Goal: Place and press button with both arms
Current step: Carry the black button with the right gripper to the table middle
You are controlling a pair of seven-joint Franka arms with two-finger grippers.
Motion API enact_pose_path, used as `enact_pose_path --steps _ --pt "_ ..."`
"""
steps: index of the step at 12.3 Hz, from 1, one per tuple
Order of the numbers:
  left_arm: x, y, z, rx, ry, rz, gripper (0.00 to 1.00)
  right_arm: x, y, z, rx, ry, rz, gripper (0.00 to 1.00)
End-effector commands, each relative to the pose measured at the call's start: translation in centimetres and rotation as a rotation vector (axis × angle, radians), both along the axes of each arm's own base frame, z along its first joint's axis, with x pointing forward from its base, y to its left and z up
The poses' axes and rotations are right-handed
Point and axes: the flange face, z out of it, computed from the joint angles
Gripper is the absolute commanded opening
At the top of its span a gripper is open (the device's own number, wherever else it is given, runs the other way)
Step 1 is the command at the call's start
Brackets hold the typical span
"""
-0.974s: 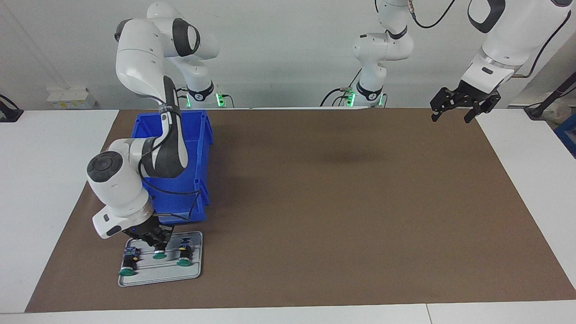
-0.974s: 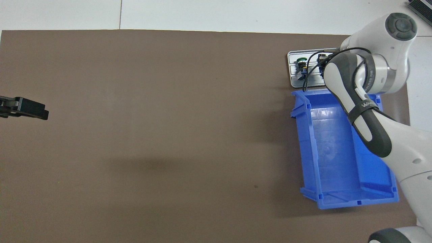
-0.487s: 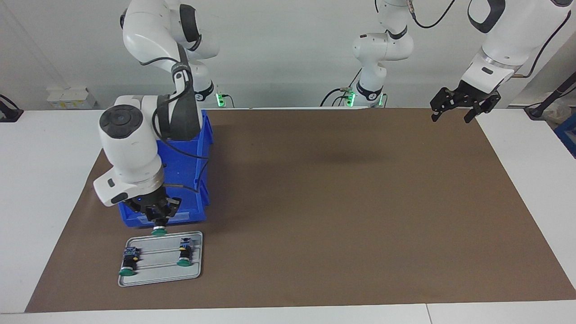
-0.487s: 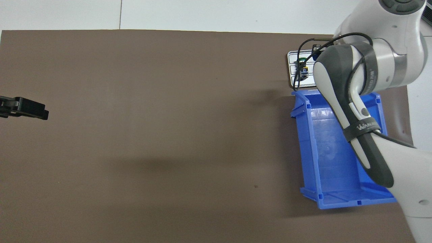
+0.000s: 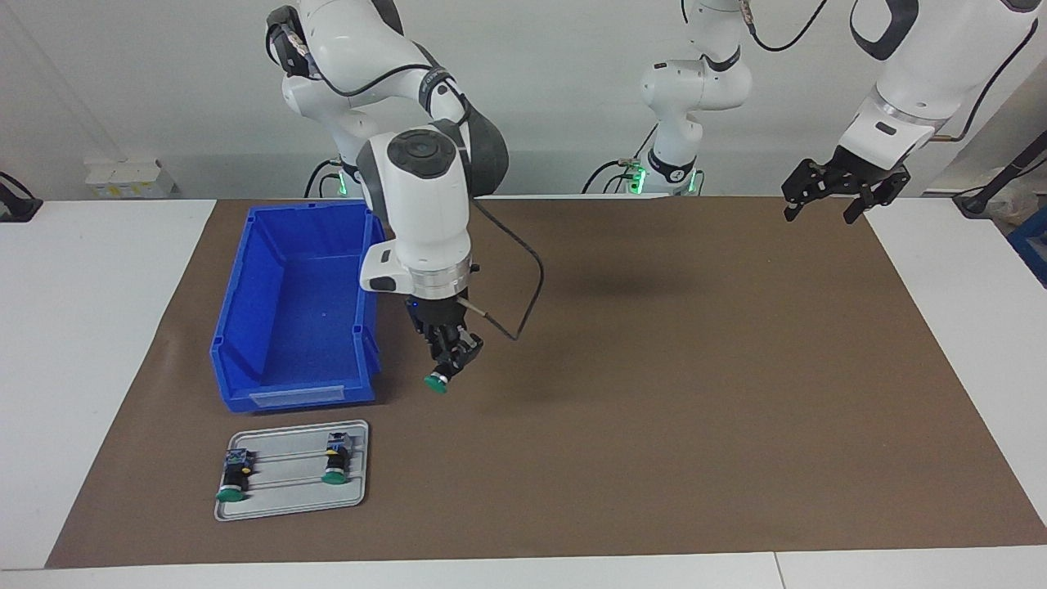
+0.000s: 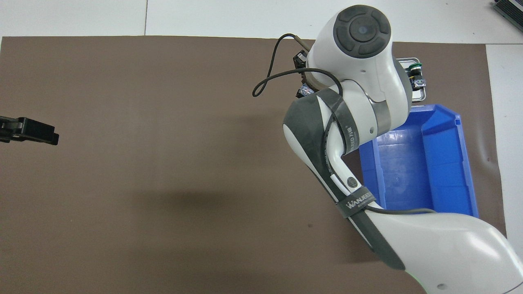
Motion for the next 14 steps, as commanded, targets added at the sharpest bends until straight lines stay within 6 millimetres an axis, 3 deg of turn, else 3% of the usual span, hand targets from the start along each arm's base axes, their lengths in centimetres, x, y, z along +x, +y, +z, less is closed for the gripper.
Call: enact_pose_path --steps 1,3,5,6,7,14 --pt "-0.6 0.4 0.1 0.000 0.004 -0.001 1.00 -1.9 5.0 -0.9 0.041 -0.005 -0.134 0.00" --pt "-0.6 0.4 0.1 0.000 0.004 -0.001 1.00 -3.3 8.9 -3.3 0.047 -0.001 -0.262 0.00" --pt "-0.6 0.4 0.1 0.000 0.004 -0.001 1.00 -6.0 15.0 -8.8 -0.017 0.001 -0.314 0.00" --pt "-0.6 0.4 0.1 0.000 0.004 -0.001 1.00 -6.5 17.2 -11.1 -0.016 -0.011 -0.378 0.00" --pt "-0.6 0.4 0.1 0.000 0.004 -0.001 1.00 -6.5 18.1 -12.5 0.017 -0.022 -0.449 0.00" --pt "-0.6 0.4 0.1 0.000 0.004 -0.001 1.00 -6.0 17.4 -12.9 0.073 0.025 -0.615 0.03"
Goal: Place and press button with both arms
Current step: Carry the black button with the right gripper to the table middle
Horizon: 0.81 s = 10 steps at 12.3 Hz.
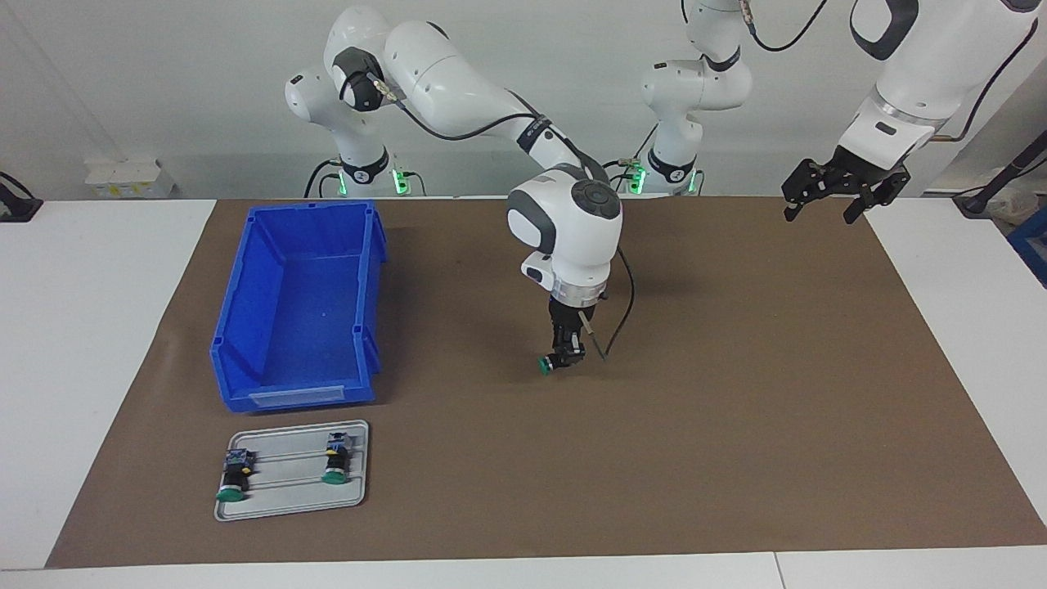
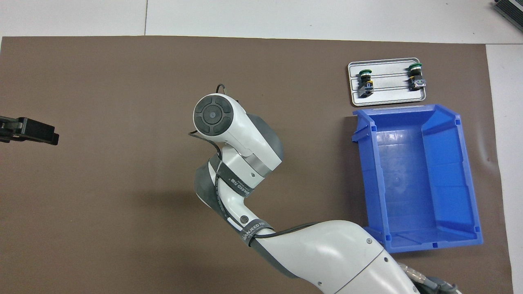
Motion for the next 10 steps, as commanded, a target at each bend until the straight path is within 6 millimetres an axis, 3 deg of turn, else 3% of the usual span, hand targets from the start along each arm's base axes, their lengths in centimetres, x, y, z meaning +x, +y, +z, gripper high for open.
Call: enact_pose_path --steps 1,3,4,6,7,10 --pt "-0.6 0.4 0.1 0.000 0.004 -0.001 1.00 0.0 0.2 0.4 0.047 0.021 -0.061 0.22" --pt "-0.6 0.4 0.1 0.000 0.004 -0.001 1.00 -0.1 0.2 0.3 0.054 0.032 -0.070 0.73" --pt "-0.6 0.4 0.1 0.000 0.004 -0.001 1.00 -0.1 0.2 0.2 0.052 0.034 -0.072 0.83" --pt "-0.6 0.4 0.1 0.000 0.004 -0.001 1.00 -0.1 -0.1 0.1 0.046 0.044 -0.078 0.83" --pt "-0.6 0.4 0.1 0.000 0.004 -0.001 1.00 0.4 -1.2 0.2 0.012 0.056 -0.086 0.82" --pt "-0.6 -0.5 0.1 0.001 0.004 -0.015 1.00 3.3 -6.9 2.2 -0.015 0.101 -0.012 0.82"
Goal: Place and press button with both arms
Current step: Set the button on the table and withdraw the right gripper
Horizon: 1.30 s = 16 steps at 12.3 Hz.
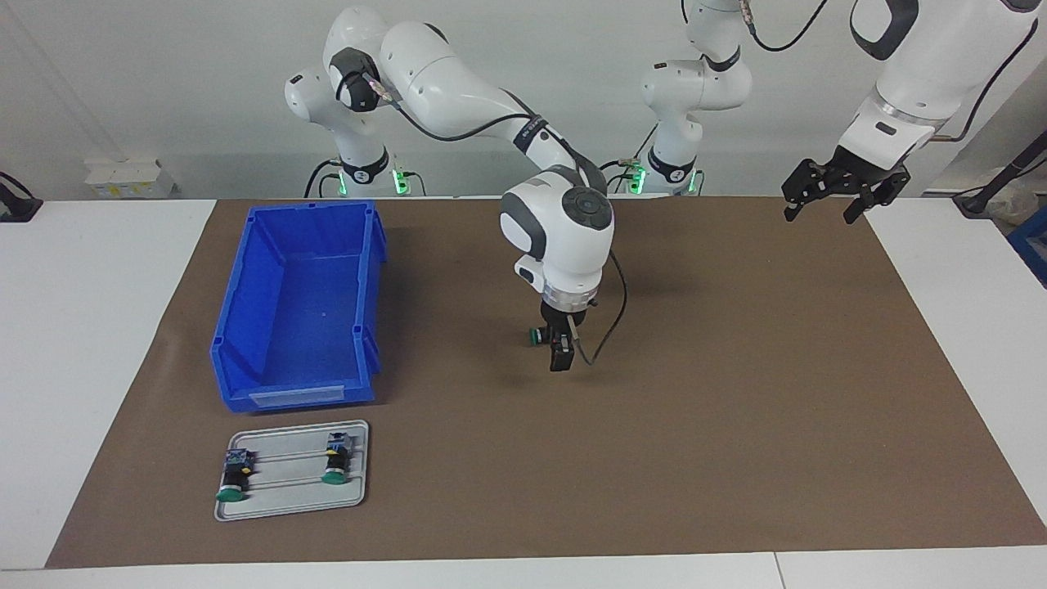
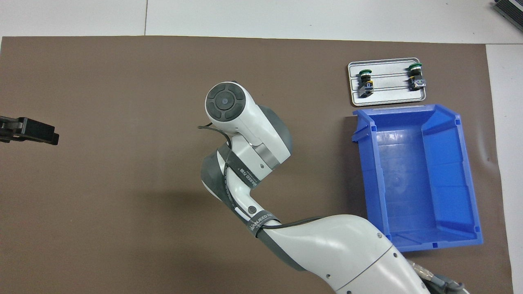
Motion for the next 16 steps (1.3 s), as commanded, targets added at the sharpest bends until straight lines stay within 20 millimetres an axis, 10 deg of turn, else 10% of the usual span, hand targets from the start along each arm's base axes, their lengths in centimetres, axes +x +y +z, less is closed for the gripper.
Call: enact_pose_path --steps 1,3,12,16 --pt "-0.5 -0.7 0.1 0.001 -0.004 -0.016 1.00 2.8 -6.3 4.4 0.018 0.029 0.067 0.82" --pt "0.3 -1.4 0.3 -0.001 -0.069 -0.084 1.00 4.1 -12.3 9.9 0.072 0.043 0.133 0.81" --pt "-1.4 -11.3 -3.5 -0.068 -0.157 -0.759 0.93 4.0 -35.2 21.8 0.134 0.079 0.786 0.80" --pt "-1.4 -16.0 -5.2 -0.114 -0.200 -1.008 0.93 1.1 -40.9 24.5 0.153 0.122 1.032 0.78"
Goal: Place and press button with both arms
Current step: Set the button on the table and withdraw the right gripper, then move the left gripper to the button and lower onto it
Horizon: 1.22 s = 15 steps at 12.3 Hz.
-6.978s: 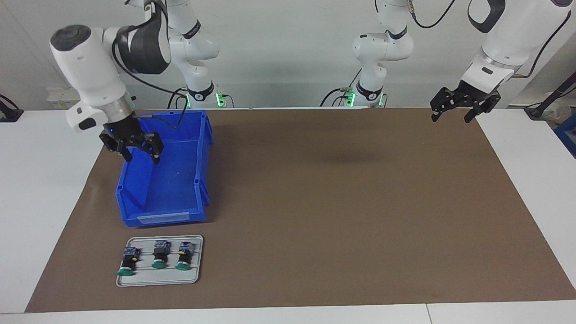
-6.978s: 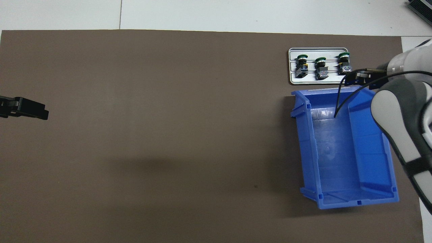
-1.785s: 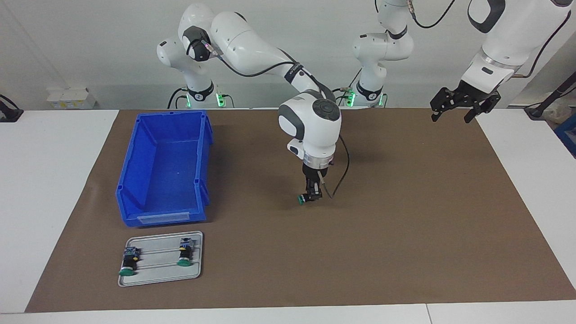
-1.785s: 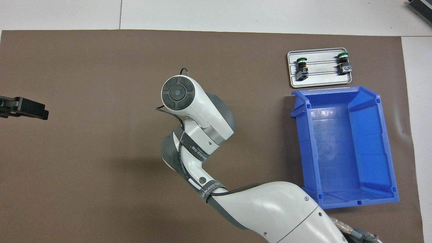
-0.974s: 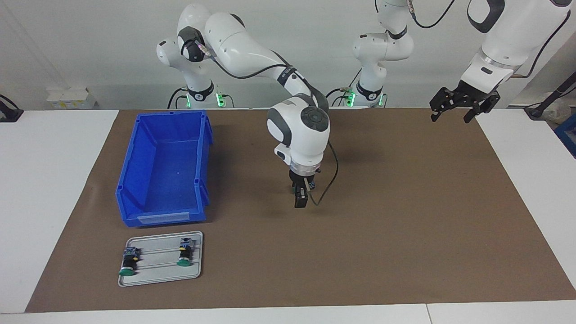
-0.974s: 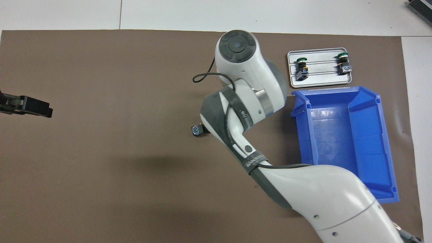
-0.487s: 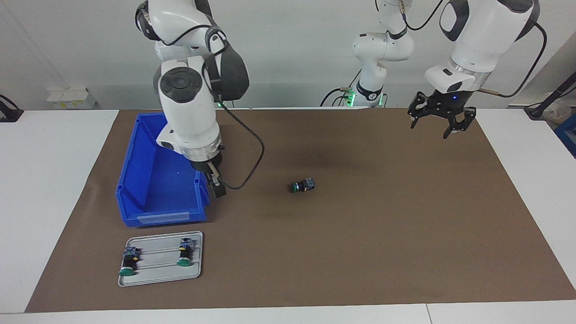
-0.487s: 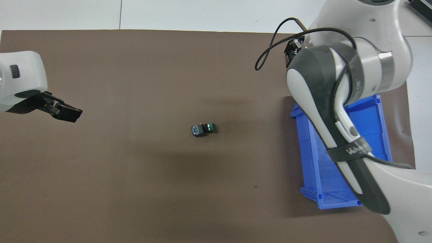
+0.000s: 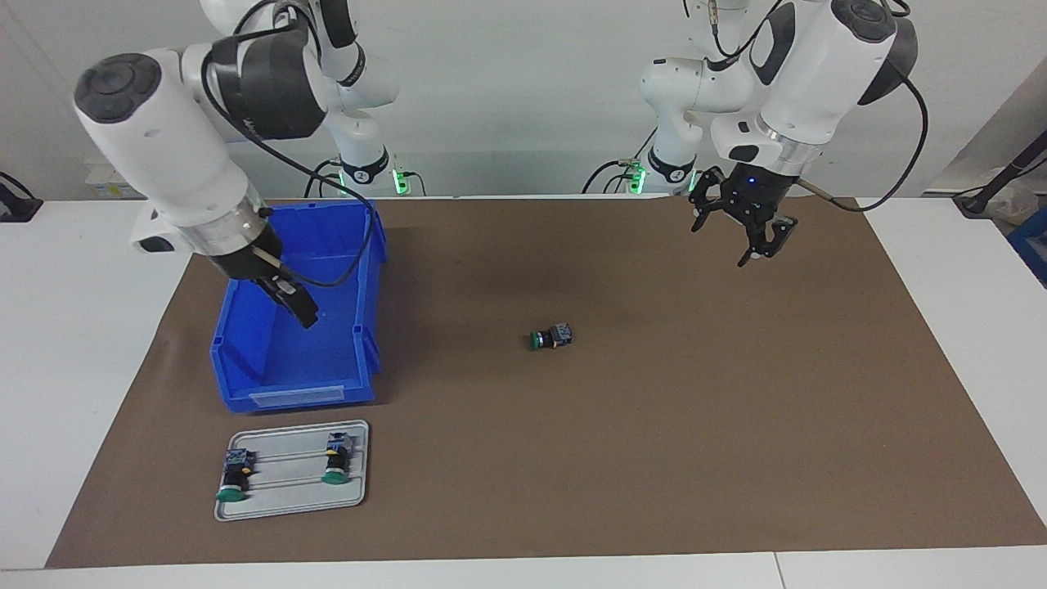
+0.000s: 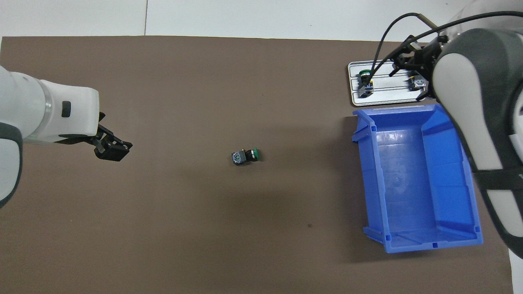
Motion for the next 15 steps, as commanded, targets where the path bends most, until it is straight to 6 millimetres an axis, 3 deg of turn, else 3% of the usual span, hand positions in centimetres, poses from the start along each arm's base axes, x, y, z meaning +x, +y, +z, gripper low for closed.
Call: enact_pose_path --steps 1,3,6,8,10,13,15 --pt "-0.6 -3.8 -2.6 -0.010 -0.009 -0.131 0.92 -3.2 -2.3 0.9 0.041 0.027 0.179 0.78" --pt "-0.1 -6.7 -4.8 -0.006 -0.012 -0.174 0.92 -6.8 -3.4 1.1 0.042 0.023 0.261 0.78" --pt "0.4 -11.0 -8.9 0.001 -0.013 -0.228 0.92 -12.2 -3.0 0.3 0.030 -0.044 0.307 0.78" --pt "0.0 -12.3 -11.3 0.001 -0.032 -0.243 0.92 -14.3 -3.0 -0.9 0.025 -0.071 0.393 0.78" --pt "-0.7 -13.9 -13.0 -0.005 -0.055 -0.257 0.92 -14.8 -3.3 -1.2 0.004 -0.071 0.417 0.80" --pt "-1.5 -17.7 -17.8 0.021 -0.019 -0.265 0.90 -14.5 -3.6 -1.0 -0.032 -0.085 0.428 0.95" --pt "-1.1 -18.4 -19.3 0.023 -0.021 -0.261 0.90 -14.5 -3.6 -1.0 -0.032 -0.087 0.444 0.97"
